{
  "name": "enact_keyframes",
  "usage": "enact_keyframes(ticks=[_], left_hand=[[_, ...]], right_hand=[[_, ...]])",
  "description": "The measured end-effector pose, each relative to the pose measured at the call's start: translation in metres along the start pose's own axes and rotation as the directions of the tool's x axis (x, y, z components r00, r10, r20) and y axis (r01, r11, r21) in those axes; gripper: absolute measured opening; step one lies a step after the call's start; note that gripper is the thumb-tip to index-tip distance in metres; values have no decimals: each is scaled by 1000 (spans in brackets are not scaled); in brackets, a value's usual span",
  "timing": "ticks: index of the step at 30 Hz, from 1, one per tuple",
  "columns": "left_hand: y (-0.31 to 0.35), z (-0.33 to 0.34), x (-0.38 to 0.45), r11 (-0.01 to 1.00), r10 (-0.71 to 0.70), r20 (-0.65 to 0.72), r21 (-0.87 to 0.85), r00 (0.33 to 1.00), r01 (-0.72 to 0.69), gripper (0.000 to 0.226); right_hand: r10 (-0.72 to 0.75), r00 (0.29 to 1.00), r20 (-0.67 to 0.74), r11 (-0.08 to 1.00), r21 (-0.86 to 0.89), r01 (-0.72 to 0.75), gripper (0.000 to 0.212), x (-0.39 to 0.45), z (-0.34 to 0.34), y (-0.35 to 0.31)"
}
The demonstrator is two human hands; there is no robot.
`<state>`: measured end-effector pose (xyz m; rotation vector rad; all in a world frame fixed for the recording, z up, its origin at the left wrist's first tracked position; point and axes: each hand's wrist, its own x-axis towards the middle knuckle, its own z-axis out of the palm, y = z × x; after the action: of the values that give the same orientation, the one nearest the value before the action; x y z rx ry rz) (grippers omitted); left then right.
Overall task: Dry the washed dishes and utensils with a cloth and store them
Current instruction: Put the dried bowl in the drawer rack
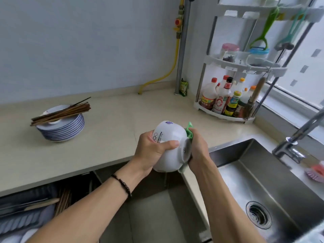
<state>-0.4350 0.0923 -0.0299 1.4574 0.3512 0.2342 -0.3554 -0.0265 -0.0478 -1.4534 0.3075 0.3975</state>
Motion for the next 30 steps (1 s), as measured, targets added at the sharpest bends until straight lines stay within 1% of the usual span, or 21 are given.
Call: enact_keyframes(ticks=[2,4,6,8,10,12,14,16,18,21,23,26,30], left_hand=[[-5,-34,-16,1000,4,-92,24,996,-2,51],[-13,-75,-30,994,12,-193,113,981,10,38],[-24,-108,-40,981,24,-271,194,962,30,33],[-35,-145,-50,971,20,-340,230,940,62,27],[-45,-181,-59,962,8,-376,257,927,96,27],[-55,-209,-65,949,-16,-399,282,917,139,26],[-70,-238,-70,921,-71,-433,317,899,226,26],[-89,-264,-74,900,-154,-473,296,868,321,25],[-110,-285,-79,897,-240,-500,214,832,387,24],[-148,-308,-84,866,-345,-516,147,784,478,23],[-175,-317,-85,844,-396,-519,120,758,523,22],[-213,-325,-84,805,-461,-521,97,719,586,22],[-247,-334,-80,760,-531,-519,57,670,647,27]], right_hand=[[29,1000,2,997,-68,-29,43,-17,36,23],[23,999,29,990,-137,-19,48,-39,81,51],[21,999,38,981,-195,-13,49,-56,115,74],[22,997,67,967,-253,-5,45,-70,146,98],[45,994,95,952,-305,-14,39,-80,166,121],[50,991,128,930,-368,0,27,-85,177,140],[19,988,152,915,-402,44,16,-89,189,154],[-20,983,183,917,-389,91,10,-89,198,163],[-29,978,206,923,-370,106,9,-87,204,172],[38,976,213,946,-323,33,14,-80,210,198],[89,975,206,941,-339,-14,16,-74,212,218],[135,971,197,928,-369,-54,15,-64,214,244],[151,972,181,919,-389,-70,16,-50,219,269]])
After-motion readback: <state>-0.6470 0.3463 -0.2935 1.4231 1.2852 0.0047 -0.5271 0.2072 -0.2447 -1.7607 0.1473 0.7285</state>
